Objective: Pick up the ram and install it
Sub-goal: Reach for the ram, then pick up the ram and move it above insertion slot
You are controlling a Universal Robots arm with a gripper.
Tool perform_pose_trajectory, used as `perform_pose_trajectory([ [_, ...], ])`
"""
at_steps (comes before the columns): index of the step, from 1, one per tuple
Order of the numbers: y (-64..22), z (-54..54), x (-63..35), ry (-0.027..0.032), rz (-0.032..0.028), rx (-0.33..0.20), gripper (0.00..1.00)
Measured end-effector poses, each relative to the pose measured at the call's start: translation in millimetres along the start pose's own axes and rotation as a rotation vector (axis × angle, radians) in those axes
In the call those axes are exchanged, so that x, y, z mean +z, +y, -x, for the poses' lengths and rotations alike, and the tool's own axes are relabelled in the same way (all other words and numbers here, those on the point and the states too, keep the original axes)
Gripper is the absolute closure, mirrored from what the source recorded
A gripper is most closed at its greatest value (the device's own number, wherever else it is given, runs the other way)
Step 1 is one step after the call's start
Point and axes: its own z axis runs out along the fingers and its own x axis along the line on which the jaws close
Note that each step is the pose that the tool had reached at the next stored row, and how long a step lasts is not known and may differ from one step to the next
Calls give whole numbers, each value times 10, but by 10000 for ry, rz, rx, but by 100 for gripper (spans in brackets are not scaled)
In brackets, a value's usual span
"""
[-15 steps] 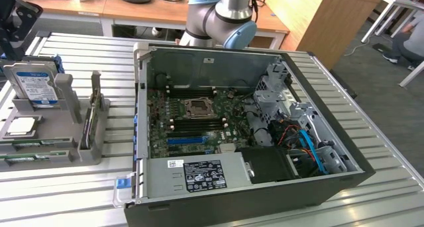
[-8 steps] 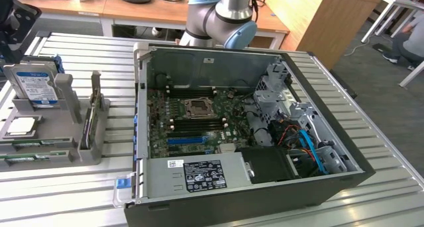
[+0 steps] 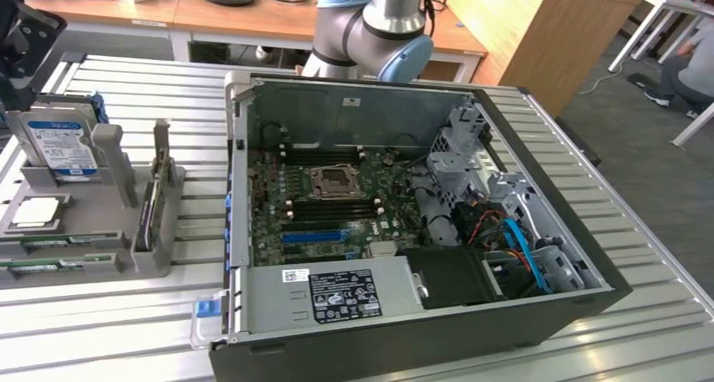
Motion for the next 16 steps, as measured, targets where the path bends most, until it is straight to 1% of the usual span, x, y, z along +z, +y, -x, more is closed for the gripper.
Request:
perform_pose_trajectory([
  [5,-31,-3,-1,0,0,0,89],
  [16,-32,-2,-2,0,0,0,89],
])
